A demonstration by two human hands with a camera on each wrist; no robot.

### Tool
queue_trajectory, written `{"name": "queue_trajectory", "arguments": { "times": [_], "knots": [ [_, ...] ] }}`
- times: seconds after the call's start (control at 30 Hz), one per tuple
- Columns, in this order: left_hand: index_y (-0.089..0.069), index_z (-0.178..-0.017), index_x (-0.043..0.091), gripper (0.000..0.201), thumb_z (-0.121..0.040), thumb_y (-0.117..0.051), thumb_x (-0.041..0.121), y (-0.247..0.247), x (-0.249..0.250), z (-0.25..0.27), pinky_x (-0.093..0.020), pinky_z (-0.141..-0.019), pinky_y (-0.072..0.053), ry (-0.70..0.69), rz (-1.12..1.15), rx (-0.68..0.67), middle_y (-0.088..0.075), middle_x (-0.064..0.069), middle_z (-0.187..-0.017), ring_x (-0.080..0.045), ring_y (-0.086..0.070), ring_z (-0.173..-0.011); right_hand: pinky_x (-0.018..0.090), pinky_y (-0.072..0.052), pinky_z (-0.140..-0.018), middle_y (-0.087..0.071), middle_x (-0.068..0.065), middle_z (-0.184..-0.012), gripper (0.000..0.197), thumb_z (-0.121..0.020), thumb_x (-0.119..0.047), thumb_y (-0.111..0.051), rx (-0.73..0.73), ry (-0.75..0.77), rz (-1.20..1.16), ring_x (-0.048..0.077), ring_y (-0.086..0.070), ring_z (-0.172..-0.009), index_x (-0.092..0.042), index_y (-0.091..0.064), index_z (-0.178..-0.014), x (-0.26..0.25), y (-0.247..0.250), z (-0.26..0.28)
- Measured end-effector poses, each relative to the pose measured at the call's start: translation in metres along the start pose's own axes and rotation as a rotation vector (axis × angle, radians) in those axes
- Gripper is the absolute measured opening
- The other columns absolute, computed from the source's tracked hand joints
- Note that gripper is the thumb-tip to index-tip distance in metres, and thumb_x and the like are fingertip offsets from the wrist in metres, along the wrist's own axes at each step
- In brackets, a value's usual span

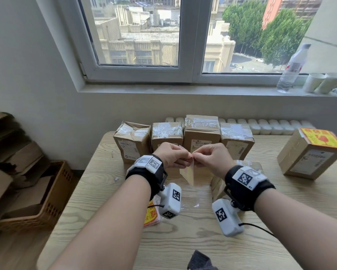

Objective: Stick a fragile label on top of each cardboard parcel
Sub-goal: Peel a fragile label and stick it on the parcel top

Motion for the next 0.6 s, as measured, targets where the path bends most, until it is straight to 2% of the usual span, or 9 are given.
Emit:
{"name": "queue_trajectory", "arguments": {
  "times": [0.13,0.27,0.4,0.5,0.6],
  "knots": [
    [-0.068,-0.075,0.001,0.01,-0.084,-0.063,-0.001,0.0011,-0.0006,-0.0006,-0.022,-0.062,-0.058,0.001,-0.009,-0.012,-0.072,-0.004,-0.062,-0.008,-0.068,-0.055,0.033,-0.061,-0.07,-0.074,0.01,-0.074,0.012,-0.083,-0.009,-0.069,-0.02,-0.004,-0.019,0.021,-0.073,-0.071,-0.014,-0.076,-0.074,-0.0019,-0.0021,0.0014],
    [-0.068,-0.075,0.004,0.012,-0.084,-0.062,0.0,0.0008,-0.0023,-0.0028,-0.024,-0.067,-0.058,0.001,0.002,-0.022,-0.071,-0.005,-0.063,-0.009,-0.067,-0.056,0.031,-0.061,-0.069,-0.074,0.013,-0.078,0.012,-0.086,-0.007,-0.066,-0.01,-0.057,-0.114,0.023,-0.073,-0.073,-0.01,-0.074,-0.077,-0.0007,-0.0019,0.0034],
    [-0.067,-0.077,0.003,0.007,-0.083,-0.066,0.0,0.0005,-0.0025,-0.0052,-0.025,-0.069,-0.058,-0.004,-0.004,-0.048,-0.071,-0.007,-0.068,-0.01,-0.067,-0.058,0.031,-0.061,-0.068,-0.074,0.009,-0.078,0.005,-0.084,-0.016,-0.071,-0.036,-0.066,-0.122,0.02,-0.073,-0.073,-0.014,-0.072,-0.08,-0.0014,-0.0028,0.004],
    [-0.067,-0.077,0.003,0.008,-0.084,-0.065,-0.001,-0.0001,-0.003,-0.0072,-0.025,-0.07,-0.058,-0.004,0.005,-0.069,-0.071,-0.004,-0.064,-0.01,-0.067,-0.058,0.033,-0.061,-0.069,-0.073,0.012,-0.079,0.005,-0.085,-0.009,-0.07,-0.031,-0.087,-0.116,0.022,-0.074,-0.074,-0.009,-0.071,-0.079,0.0001,-0.0006,0.0024],
    [-0.065,-0.076,0.004,0.011,-0.084,-0.063,-0.003,0.0001,-0.0036,-0.0092,-0.026,-0.07,-0.058,0.005,0.013,-0.06,-0.07,-0.009,-0.069,-0.012,-0.068,-0.06,0.034,-0.061,-0.07,-0.072,0.015,-0.08,0.009,-0.088,-0.004,-0.064,-0.008,-0.136,-0.158,0.024,-0.073,-0.073,-0.005,-0.068,-0.08,0.0045,0.0008,0.0009]
  ]
}}
Point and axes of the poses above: each hand's wrist, its own z-axis away from the middle knuckle, its own y-axis out of the back of the hand, x = y × z, the point moved 6 cm from there along -z, towards the middle knuckle
